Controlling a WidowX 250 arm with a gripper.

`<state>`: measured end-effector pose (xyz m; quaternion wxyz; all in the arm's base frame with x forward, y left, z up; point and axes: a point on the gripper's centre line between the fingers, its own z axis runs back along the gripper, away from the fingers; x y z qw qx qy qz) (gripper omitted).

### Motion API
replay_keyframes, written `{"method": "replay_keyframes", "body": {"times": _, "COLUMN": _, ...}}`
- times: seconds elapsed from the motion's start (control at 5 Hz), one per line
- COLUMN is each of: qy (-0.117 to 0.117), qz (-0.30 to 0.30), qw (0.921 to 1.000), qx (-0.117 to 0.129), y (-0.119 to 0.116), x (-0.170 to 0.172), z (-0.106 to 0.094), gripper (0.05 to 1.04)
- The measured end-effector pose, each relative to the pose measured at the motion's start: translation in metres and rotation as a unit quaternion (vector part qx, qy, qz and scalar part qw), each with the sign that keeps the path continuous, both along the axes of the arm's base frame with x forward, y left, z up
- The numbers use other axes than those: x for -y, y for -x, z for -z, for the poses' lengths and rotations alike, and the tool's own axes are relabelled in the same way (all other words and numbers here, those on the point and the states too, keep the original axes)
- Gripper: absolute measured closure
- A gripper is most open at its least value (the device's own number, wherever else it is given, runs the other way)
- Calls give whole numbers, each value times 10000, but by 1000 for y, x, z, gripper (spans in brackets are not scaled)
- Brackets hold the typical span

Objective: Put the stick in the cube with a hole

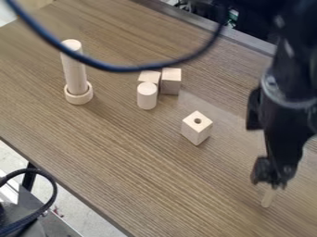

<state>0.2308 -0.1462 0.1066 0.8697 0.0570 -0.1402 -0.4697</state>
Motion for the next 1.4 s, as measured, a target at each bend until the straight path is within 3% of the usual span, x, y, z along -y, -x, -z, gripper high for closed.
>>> {"method": "replay_keyframes", "body": {"times": 0.6, "qy": 43, "qz": 183, "qw": 9990, "qx": -411, "y": -15, "x": 23, "z": 36, "gripper": 85}}
{"method": "replay_keyframes", "body": {"times": 1.0, "qy": -74, "qz": 193, "qw": 9979, "qx": -612, "y": -13, "x": 24, "z": 51, "gripper": 119}}
{"method": "replay_keyframes", "body": {"times": 1.4, "qy": -10, "qz": 134, "qw": 9987, "qx": -484, "y": -16, "x": 24, "z": 53, "gripper": 702}}
